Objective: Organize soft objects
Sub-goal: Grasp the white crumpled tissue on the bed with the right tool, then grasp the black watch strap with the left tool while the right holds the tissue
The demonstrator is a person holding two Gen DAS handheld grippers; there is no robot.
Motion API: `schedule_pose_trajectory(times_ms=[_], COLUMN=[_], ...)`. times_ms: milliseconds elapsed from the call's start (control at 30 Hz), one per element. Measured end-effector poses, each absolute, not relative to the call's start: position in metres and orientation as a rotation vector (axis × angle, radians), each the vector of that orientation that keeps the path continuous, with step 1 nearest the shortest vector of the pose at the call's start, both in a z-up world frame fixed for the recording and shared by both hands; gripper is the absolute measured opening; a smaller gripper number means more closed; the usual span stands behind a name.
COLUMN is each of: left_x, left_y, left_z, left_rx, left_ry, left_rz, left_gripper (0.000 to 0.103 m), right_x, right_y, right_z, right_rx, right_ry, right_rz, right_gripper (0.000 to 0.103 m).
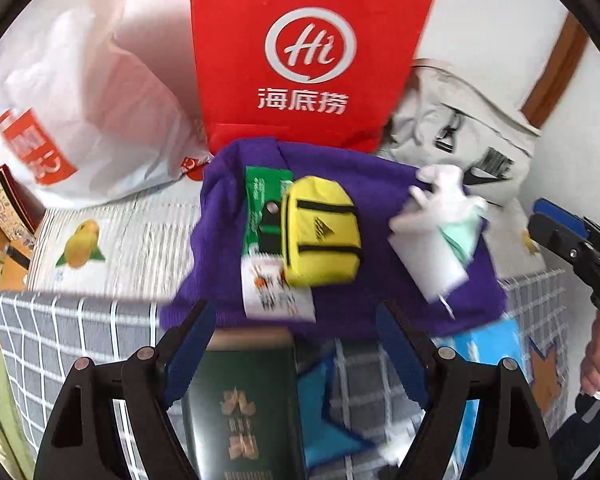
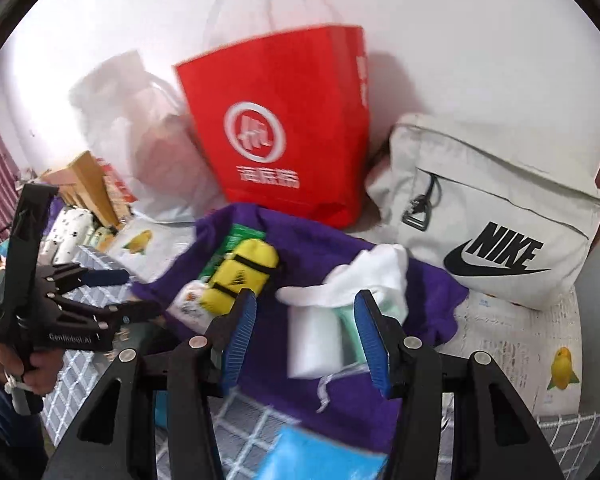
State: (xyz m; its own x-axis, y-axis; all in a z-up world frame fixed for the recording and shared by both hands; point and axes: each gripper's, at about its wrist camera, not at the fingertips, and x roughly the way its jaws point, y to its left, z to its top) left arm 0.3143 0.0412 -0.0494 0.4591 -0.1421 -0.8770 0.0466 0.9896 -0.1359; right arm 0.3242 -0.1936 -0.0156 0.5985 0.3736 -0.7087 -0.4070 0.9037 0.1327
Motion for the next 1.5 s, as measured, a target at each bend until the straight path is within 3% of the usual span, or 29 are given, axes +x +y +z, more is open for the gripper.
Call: schedule_pose_trajectory(times_ms=[200,400,433,567,1267,1400,1500], left_x=[0.262,0.218,0.212,0.189,0.135,0.134,0.133], left_y=[0.044,0.059,0.061,0.064,0.091,0.090,0.089], left_z=[-0.041,-0.048,-0.050,-0.055,-0.084,-0.086,-0.088], left_rx=[-0.103,-0.144,-0.151,-0.157,-0.248,-0.256,-0.250], left_ry=[1.058,1.053,1.054,1.058,1.070,1.070,1.073], left_rz=[-0.118,-0.088,-0.091,-0.100,-0.154,-0.173,-0.174], left_gripper=[0.081,0.081,0.081,0.081,0.081,0.081,0.081], right_x=[0.261,0.196,0.184,0.158,0.141,0.144,0.145], right_y=[-0.184,-0.173,-0.169,-0.158,-0.120,-0.120,-0.121], right_z=[-0.014,-0.050,-0.059,-0.078,-0.154,-0.159,-0.155], right_rx=[-0.073,-0.088,-0.103,-0.124,-0.418,-0.398,-0.385], right_ry=[0.801,0.871,0.885,0.911,1.053,1.048,1.039], right_rz=[0.486,0.523,0.534,0.567,0.368,0.368,0.376], right_gripper=[0.058,0.058,0.056,0.033,0.031,0.021,0.019])
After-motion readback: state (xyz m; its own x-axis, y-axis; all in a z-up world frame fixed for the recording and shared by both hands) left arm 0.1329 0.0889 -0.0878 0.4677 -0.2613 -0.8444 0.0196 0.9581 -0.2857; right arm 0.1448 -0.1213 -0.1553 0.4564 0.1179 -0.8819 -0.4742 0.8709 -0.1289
